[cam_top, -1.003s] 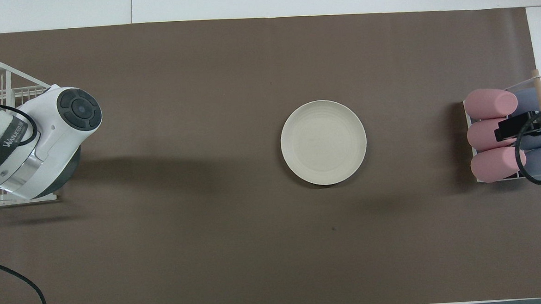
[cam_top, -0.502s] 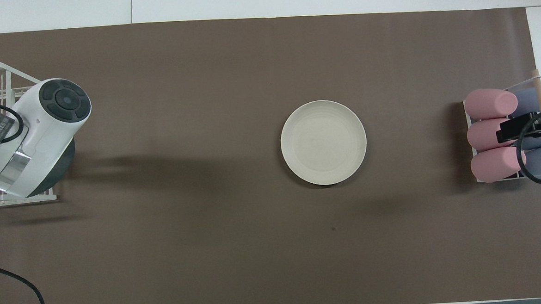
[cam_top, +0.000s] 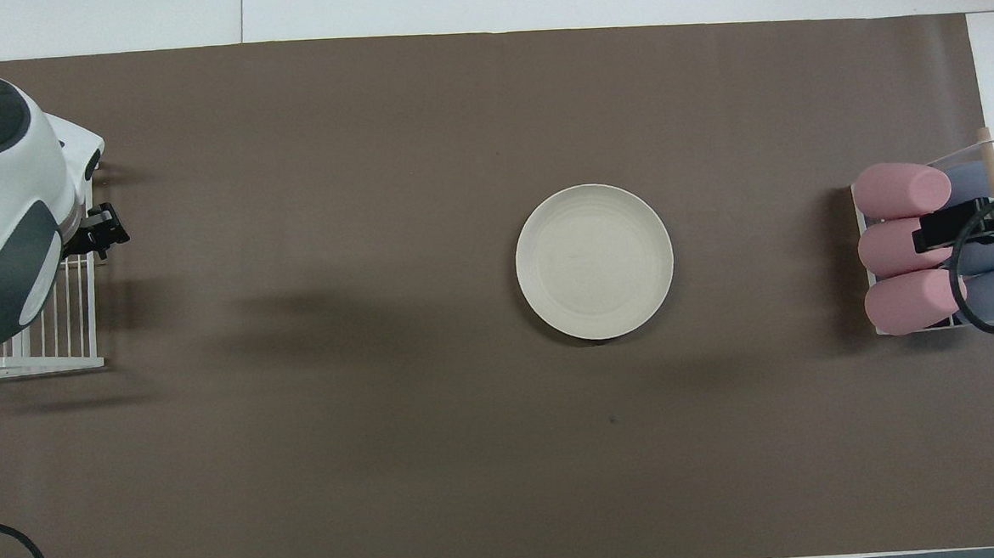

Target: Wipe plate with sponge

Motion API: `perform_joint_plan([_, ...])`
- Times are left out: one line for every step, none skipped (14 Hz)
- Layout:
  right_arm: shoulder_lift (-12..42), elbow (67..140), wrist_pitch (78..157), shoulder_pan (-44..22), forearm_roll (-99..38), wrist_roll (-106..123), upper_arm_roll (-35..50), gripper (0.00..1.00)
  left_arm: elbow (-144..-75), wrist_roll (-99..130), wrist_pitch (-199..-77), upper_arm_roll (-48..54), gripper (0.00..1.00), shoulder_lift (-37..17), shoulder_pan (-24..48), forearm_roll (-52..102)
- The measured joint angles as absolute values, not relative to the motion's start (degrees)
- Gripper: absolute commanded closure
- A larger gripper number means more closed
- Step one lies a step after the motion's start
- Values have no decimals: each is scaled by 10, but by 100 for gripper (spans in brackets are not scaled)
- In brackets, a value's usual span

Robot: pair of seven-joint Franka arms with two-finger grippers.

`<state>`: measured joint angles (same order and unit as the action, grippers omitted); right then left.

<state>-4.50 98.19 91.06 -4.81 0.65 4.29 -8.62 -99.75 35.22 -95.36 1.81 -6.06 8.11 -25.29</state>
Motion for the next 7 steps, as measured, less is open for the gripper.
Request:
perform_joint_plan([-45, 982, 911, -48, 6, 43, -86, 0, -993, 335, -944, 16, 0, -46, 80, -213])
perform_joint_plan([-45, 982, 911, -48, 6, 43, -86, 0, -991, 308, -930, 12, 0, -25, 79, -171])
perform_joint_plan([-45, 982, 911, -48, 6, 43, -86, 0, -991, 276, -914, 8, 0, -6, 77, -143])
perform_joint_plan([-45, 982, 911, -48, 6, 43, -86, 0, -991, 242, -898, 4, 0, 12, 75, -117])
perform_joint_plan([-45, 982, 911, -48, 6, 43, -86, 0, -991, 208, -884, 3, 0, 27, 69, -90])
perform_joint_plan([-45, 982, 911, -48, 6, 43, -86, 0, -991, 176, -872, 3, 0, 38, 62, -69])
perform_joint_plan([-45, 982, 911, -48, 6, 43, -86, 0, -991, 146, -863, 2, 0, 47, 56, -52])
